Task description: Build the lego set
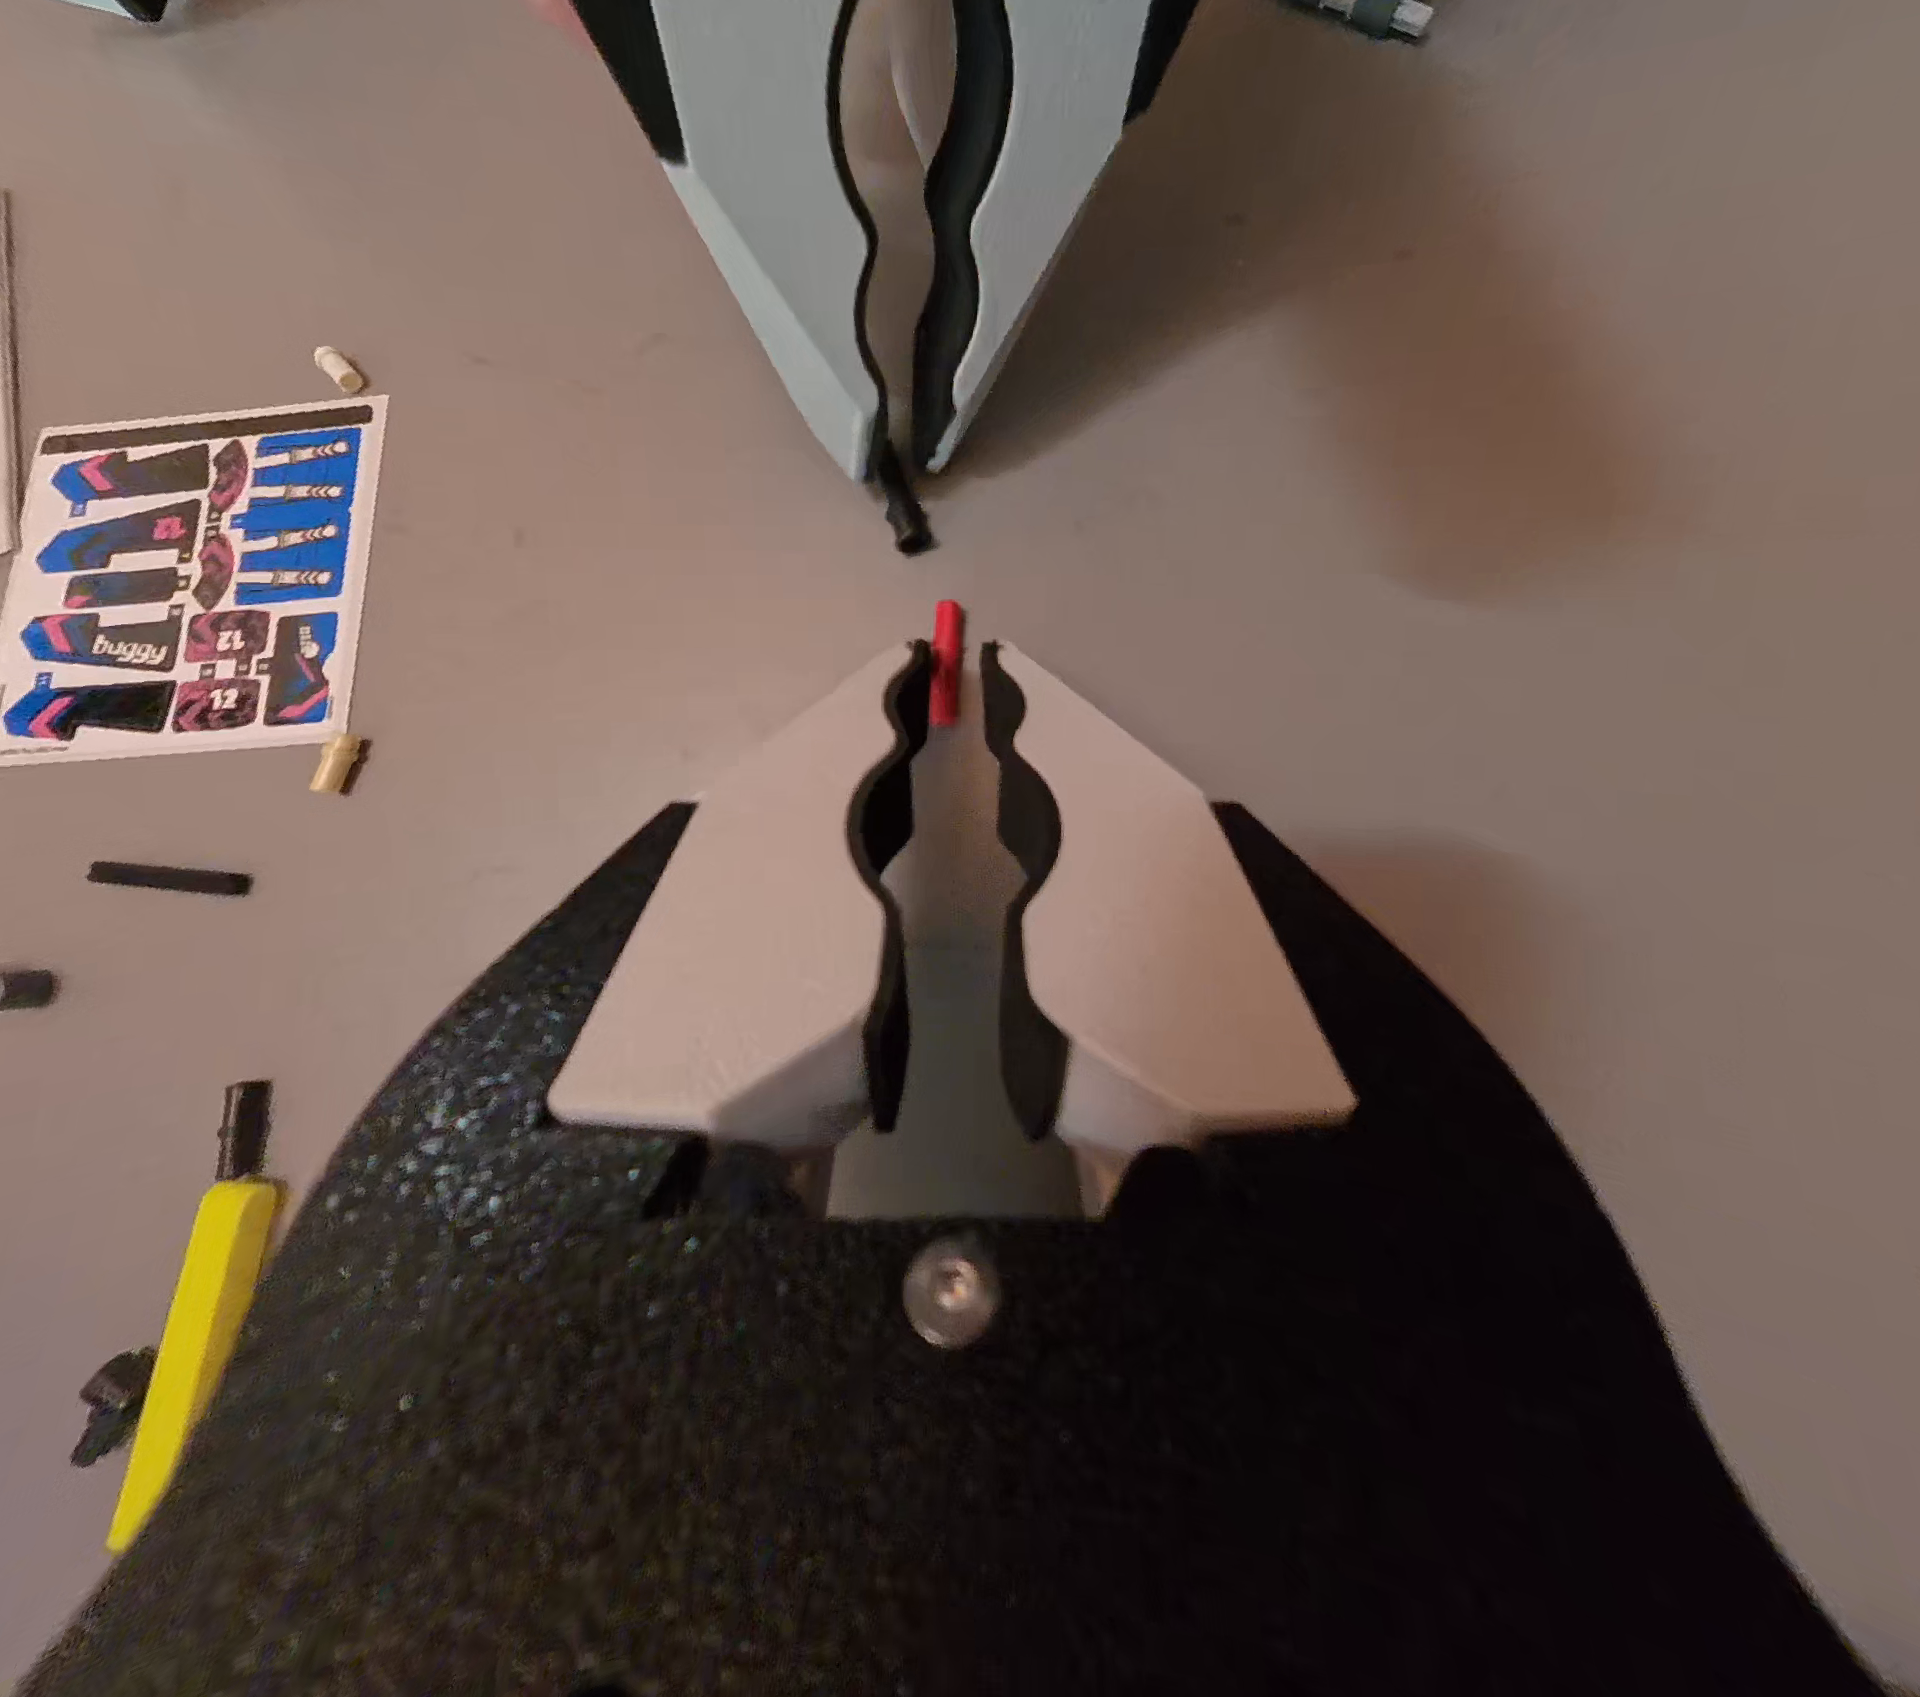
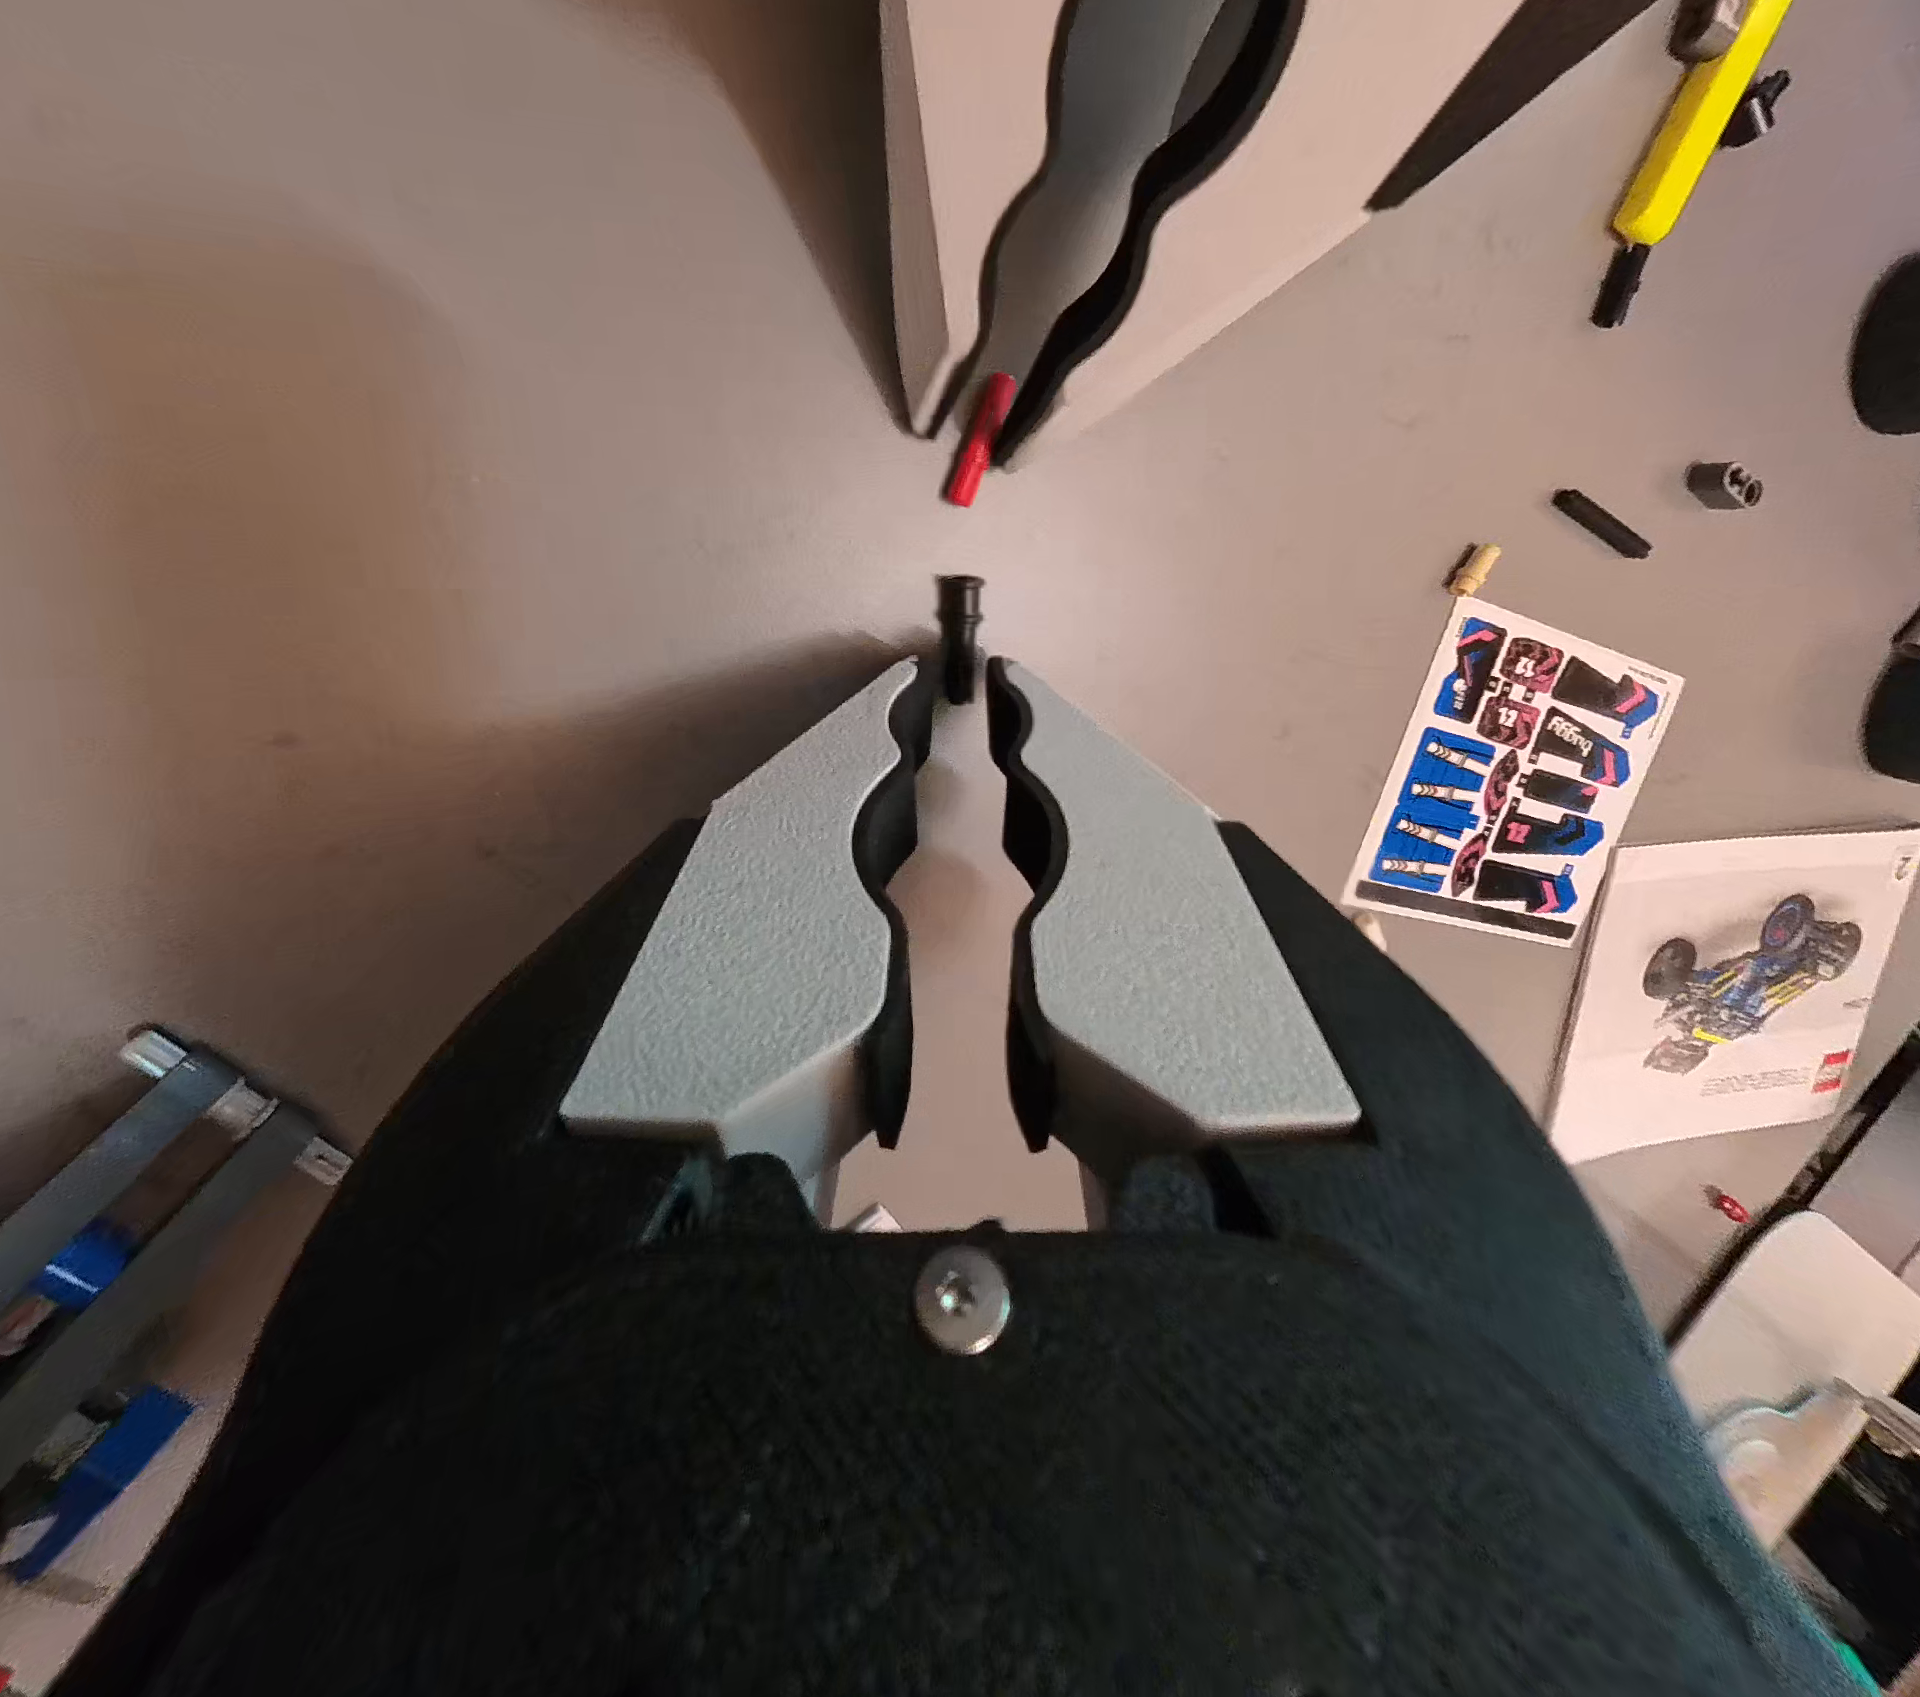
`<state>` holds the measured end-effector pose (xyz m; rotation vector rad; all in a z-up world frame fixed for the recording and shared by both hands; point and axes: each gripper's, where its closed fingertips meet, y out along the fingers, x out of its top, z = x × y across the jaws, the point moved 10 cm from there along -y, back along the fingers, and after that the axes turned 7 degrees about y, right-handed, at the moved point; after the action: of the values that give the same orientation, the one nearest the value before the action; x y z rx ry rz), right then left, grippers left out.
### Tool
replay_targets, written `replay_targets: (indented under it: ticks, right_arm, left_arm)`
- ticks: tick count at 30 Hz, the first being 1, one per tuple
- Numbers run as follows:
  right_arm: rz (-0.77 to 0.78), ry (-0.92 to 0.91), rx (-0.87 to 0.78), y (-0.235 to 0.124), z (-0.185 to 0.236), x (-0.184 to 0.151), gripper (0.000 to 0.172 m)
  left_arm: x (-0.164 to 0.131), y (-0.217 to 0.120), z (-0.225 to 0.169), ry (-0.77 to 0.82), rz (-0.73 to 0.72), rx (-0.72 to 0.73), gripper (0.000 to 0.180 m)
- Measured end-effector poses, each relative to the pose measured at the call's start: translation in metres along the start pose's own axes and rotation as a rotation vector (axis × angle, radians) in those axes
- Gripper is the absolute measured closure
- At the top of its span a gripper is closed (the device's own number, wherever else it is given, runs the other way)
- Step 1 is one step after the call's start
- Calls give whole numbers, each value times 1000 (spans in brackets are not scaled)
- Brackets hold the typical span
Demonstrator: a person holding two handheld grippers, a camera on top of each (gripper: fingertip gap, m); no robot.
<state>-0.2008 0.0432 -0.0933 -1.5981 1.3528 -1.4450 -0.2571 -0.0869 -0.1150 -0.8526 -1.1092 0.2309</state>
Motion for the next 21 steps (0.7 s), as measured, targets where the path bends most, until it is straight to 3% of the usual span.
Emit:
replay_targets:
  ticks: [6, 11, 16, 21]
  right_arm:
    - [-51, 48, 4, 4, 2, 4, 170]
    - [16, 145, -74, 0, 4, -2, 170]
    - [71, 343, -76, -4, 17, 3, 171]
    - [73, 412, -87, -1, 19, 12, 170]
  left_arm:
    - [3, 3, 0, 4, 4, 24, 179]
    - [-4, 0, 8, -36, -52, 76, 179]
    - [-3, 2, 3, 5, -41, 21, 179]
    - [-3, 1, 1, 2, -44, -21, 179]
